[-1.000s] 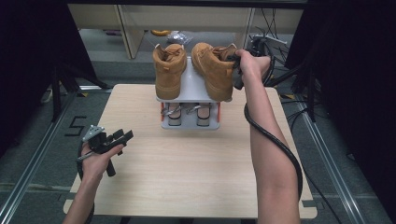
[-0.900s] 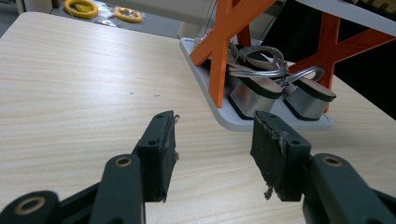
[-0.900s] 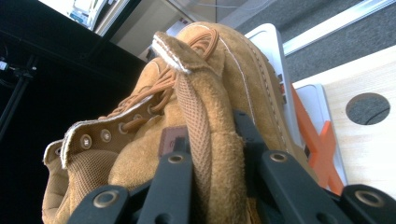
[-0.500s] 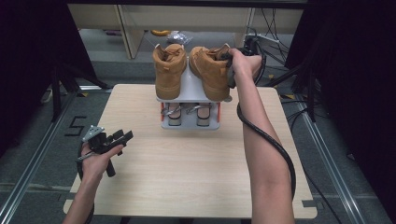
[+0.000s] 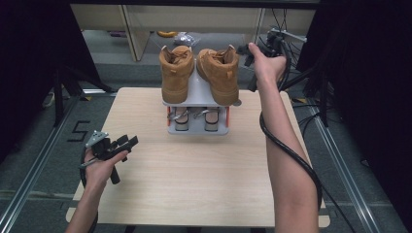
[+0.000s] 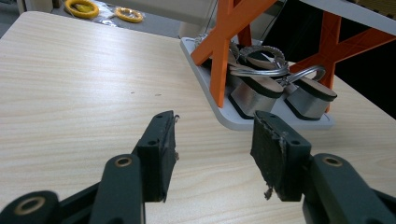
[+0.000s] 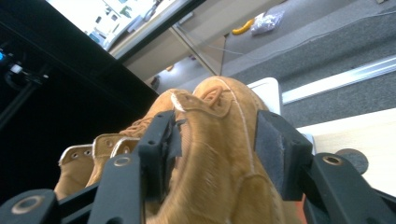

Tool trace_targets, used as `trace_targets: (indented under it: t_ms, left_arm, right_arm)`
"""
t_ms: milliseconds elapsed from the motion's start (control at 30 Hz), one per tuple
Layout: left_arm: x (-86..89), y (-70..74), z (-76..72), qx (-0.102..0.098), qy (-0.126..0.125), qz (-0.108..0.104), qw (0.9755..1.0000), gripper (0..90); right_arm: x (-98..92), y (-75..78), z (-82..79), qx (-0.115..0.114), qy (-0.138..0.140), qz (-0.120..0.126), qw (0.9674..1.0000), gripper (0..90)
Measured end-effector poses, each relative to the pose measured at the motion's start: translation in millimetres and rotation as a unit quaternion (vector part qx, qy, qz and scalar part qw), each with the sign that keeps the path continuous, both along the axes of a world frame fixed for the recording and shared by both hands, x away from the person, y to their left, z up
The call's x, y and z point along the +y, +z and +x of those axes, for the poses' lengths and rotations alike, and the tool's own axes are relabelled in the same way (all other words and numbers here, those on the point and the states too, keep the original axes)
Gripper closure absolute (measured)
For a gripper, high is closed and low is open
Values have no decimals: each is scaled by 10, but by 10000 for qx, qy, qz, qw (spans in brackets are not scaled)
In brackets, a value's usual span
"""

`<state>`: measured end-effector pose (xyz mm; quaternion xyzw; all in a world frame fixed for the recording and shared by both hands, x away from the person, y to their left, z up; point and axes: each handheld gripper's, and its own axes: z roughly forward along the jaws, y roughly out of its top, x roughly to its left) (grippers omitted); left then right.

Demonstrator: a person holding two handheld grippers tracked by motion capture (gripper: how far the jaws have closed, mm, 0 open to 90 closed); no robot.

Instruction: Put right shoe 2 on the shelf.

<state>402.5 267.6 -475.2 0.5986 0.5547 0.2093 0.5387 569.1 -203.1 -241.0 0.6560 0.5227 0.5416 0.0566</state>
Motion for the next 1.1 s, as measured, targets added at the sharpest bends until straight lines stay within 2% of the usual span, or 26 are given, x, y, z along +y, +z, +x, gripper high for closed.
trace_targets:
  t_ms: [100, 133, 167, 200, 233, 267, 300, 400, 500, 533, 567, 633, 667, 700, 800, 833, 867, 900, 933, 967, 1000, 1033, 1100]
  left_arm:
    - [-5, -4, -1, -8, 14, 17, 10000, 490]
    - [-10, -6, -1, -7, 10, 13, 10000, 490]
    - [-15, -7, -3, -3, 4, 24, 10000, 490]
    - [-22, -7, -4, 1, -7, 31, 10000, 490]
    - [-30, -7, -4, -6, -15, 28, 10000, 491]
    - [-34, -6, -5, -3, -28, 33, 10000, 491]
    - [-35, -4, -6, -2, -32, 38, 10000, 490]
    - [-32, -3, -7, -13, -16, 25, 10000, 490]
    - [-27, -7, -6, -1, -15, 35, 10000, 490]
    - [-27, -9, -6, 2, -16, 31, 10000, 490]
    - [-28, -9, -7, 4, -19, 37, 10000, 490]
    - [-30, -7, -7, -3, -19, 37, 10000, 491]
    - [-30, -6, -8, -6, -21, 37, 10000, 491]
    - [-31, -4, -9, -10, -25, 33, 10000, 491]
    - [-25, 1, -15, -20, -29, 41, 10000, 491]
    - [-24, 3, -15, -21, -25, 36, 10000, 491]
    - [-23, 4, -14, -20, -17, 35, 10000, 491]
    - [-22, 5, -13, -21, -18, 31, 10000, 491]
    - [-23, 5, -12, -23, -16, 23, 10000, 491]
    - [-23, 4, -11, -23, -17, 24, 10000, 491]
    - [-23, 3, -11, -23, -15, 22, 10000, 491]
    - [-24, 3, -11, -17, -12, 25, 10000, 491]
    - [-26, 4, -11, -16, -19, 31, 10000, 491]
  right_arm:
    - [-152, -10, -106, -36, -53, 103, 9999, 568]
    - [-188, -29, -124, -57, -27, 23, 10000, 605]
    - [-221, -53, -149, 28, -8, -3, 10000, 641]
    - [-275, -134, -182, 190, 86, -117, 9997, 741]
    - [-298, -186, -194, 250, 165, -213, 9993, 781]
    - [-298, -186, -194, 250, 165, -213, 9993, 781]
    - [-295, -236, -207, 374, 157, -224, 9989, 819]
    - [-305, -421, -232, 580, 434, -470, 9963, 890]
    - [-259, -601, -270, 808, 635, -449, 9937, 900]
    - [-259, -601, -270, 808, 635, -449, 9937, 900]
    - [-238, -621, -285, 911, 702, -427, 9924, 900]
    - [-199, -672, -301, 910, 789, -560, 9911, 900]
    - [-186, -698, -306, 892, 869, -779, 9891, 900]
    - [-159, -701, -314, 979, 828, -763, 9888, 900]
    - [-103, -744, -316, 930, 870, -815, 9885, 900]
    - [-80, -760, -317, 924, 929, -738, 9886, 900]
    - [-67, -769, -320, 934, 970, -775, 9879, 900]
    - [-29, -774, -324, 1023, 967, -702, 9875, 900]
    - [-10, -770, -331, 1007, 937, -754, 9876, 900]
    - [16, -757, -338, 1088, 866, -784, 9872, 900]
    - [18, -763, -338, 990, 910, -798, 9877, 900]
    - [30, -760, -334, 1040, 844, -898, 9869, 900]
    - [59, -772, -330, 1055, 896, -729, 9877, 900]
